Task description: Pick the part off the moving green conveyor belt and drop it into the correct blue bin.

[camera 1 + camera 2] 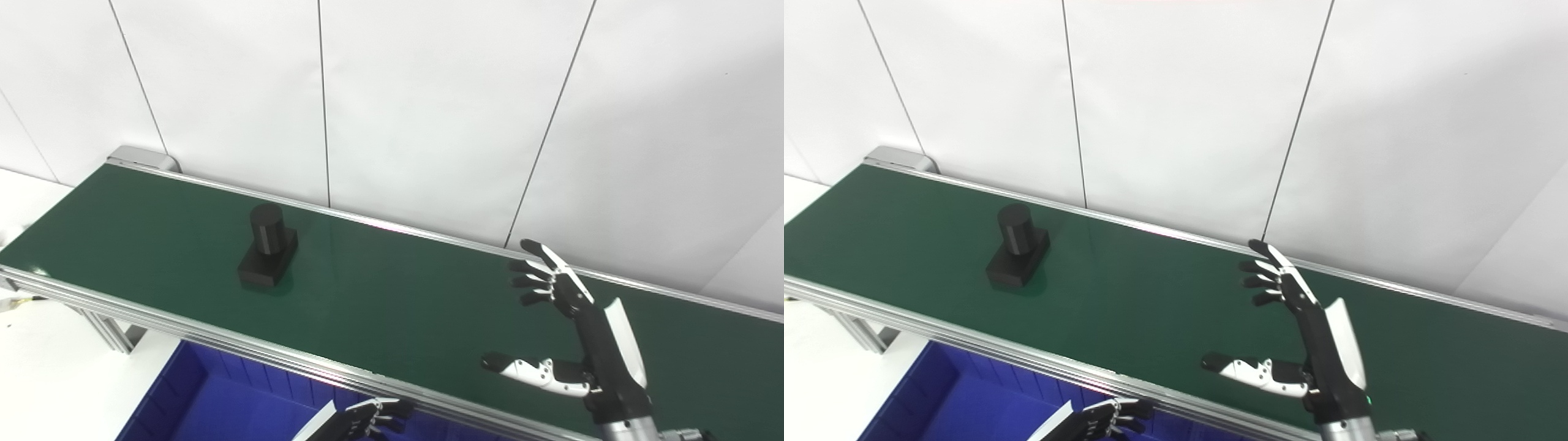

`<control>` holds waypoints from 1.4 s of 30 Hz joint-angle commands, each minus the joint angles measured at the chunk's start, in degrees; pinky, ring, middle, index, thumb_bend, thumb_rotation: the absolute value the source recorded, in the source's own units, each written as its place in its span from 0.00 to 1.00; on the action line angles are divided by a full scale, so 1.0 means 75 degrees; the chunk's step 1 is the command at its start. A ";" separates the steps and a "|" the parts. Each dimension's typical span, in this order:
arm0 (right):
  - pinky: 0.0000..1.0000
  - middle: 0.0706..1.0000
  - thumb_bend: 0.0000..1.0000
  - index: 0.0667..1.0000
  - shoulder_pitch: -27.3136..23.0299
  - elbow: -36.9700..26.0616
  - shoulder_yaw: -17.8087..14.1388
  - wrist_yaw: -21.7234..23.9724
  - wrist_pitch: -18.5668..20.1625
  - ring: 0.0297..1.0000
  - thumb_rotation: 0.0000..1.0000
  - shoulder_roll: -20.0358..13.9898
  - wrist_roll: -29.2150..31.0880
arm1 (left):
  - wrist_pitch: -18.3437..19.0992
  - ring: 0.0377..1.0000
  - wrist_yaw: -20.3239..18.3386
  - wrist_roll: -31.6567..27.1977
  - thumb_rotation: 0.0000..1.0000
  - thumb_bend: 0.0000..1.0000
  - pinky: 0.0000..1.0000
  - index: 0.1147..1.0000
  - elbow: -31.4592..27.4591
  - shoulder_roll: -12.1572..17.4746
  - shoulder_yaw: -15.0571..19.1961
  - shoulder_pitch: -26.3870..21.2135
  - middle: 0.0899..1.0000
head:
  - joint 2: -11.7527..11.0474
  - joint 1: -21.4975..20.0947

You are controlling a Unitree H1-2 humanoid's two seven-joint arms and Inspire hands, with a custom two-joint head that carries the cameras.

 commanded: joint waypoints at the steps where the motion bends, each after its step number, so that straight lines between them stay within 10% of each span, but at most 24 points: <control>1: 0.62 0.77 0.78 0.88 -0.0284 -0.0085 0.0047 0.0041 0.0159 0.70 0.43 0.0050 -0.0157 | -0.0273 0.75 -0.0010 0.0092 0.28 1.00 0.63 0.79 -0.0260 -0.0043 0.0032 0.0002 0.81 | 0.0017 0.0007; 24: 0.62 0.80 0.81 0.90 -0.2001 0.1267 0.0791 0.0461 0.1553 0.74 0.43 0.0485 -0.0760 | -0.0274 0.75 0.0274 0.0527 0.29 1.00 0.73 0.78 -0.0041 -0.0280 -0.0388 -0.0186 0.76 | 0.0029 0.0104; 42: 0.63 0.80 0.83 0.90 -0.2816 0.2372 0.1034 0.0429 0.1626 0.74 0.46 0.0617 -0.1002 | -0.0274 0.73 0.0253 0.0029 0.25 1.00 0.67 0.76 -0.0334 0.0023 -0.0692 -0.0154 0.76 | 0.0229 -0.0034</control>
